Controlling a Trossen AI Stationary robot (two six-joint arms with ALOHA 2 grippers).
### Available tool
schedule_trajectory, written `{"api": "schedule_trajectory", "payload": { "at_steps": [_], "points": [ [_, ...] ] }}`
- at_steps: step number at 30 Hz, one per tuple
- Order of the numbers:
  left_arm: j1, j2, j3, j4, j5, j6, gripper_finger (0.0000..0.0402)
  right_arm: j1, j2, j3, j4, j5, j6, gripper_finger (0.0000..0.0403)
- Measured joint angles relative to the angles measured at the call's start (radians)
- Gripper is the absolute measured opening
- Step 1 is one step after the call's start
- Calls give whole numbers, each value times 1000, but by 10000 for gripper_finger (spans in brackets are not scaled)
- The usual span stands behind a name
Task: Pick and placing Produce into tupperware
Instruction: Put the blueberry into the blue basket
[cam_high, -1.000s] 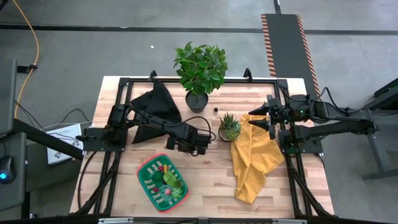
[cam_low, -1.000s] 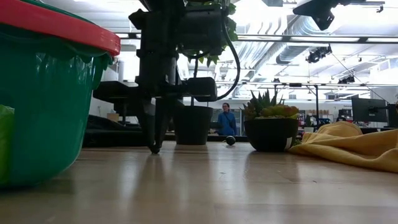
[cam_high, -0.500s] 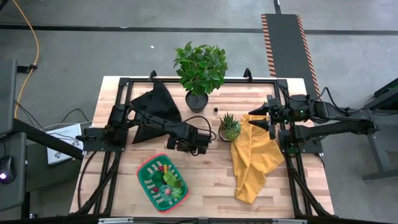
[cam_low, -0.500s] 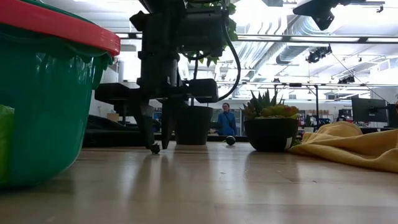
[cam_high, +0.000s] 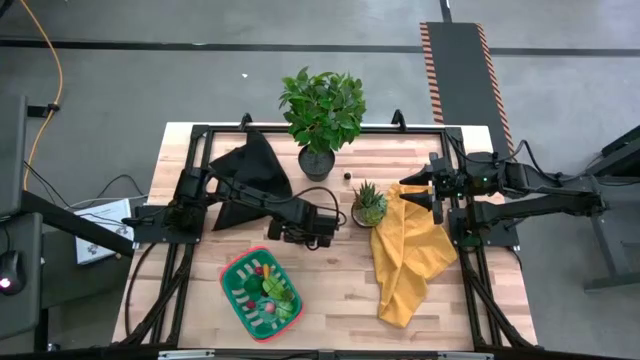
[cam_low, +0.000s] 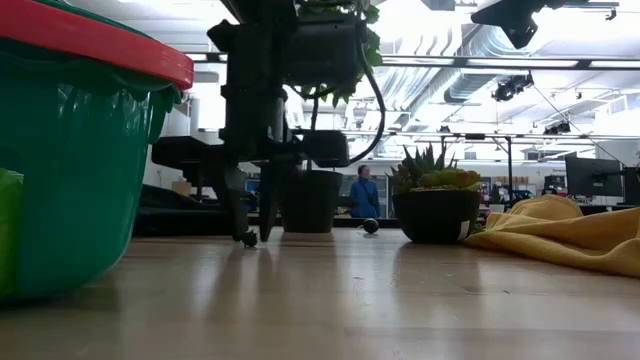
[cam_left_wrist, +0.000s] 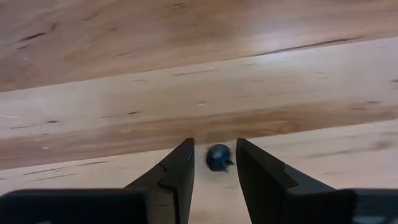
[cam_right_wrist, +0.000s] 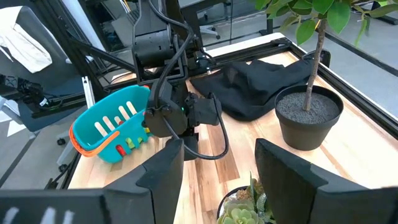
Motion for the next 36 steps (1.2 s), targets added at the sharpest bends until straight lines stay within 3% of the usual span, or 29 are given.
{"api": "schedule_trajectory", "payload": {
  "at_steps": [15, 27, 36],
  "points": [
    [1, -3, -28, 25, 29, -10, 107, 0, 0, 0, 3, 0, -5, 191],
    [1, -3, -28, 29, 46, 17, 49, 0, 0, 0, 7, 9, -10, 191],
    [1, -3, -26, 29, 54, 49, 59, 0, 0, 0, 7, 9, -10, 191]
  ]
}}
